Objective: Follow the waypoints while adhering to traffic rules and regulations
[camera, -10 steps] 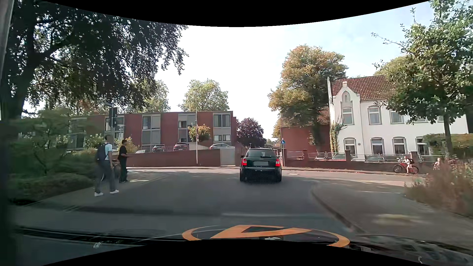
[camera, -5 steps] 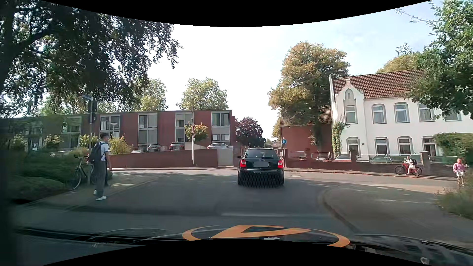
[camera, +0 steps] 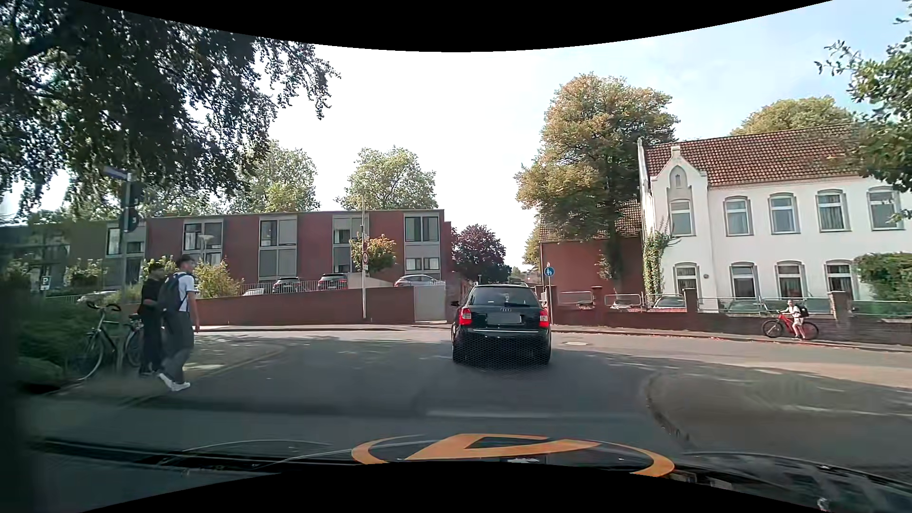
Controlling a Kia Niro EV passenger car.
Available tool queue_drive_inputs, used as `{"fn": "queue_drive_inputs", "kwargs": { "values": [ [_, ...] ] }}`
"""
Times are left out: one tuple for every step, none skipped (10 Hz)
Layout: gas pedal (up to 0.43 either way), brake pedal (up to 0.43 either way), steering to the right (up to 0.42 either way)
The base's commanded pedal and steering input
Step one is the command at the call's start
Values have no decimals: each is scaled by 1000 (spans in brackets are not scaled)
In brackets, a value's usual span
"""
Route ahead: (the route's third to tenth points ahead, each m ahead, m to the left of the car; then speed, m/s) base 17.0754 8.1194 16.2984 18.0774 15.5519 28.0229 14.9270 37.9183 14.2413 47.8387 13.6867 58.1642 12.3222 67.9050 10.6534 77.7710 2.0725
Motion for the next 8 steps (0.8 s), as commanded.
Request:
{"fn": "queue_drive_inputs", "kwargs": {
  "values": [
    [0, 12, 15],
    [0, 18, 15],
    [0, 37, 15],
    [0, 73, 15],
    [0, 79, 16],
    [0, 91, 16],
    [0, 104, 16],
    [0, 110, 16]
  ]
}}
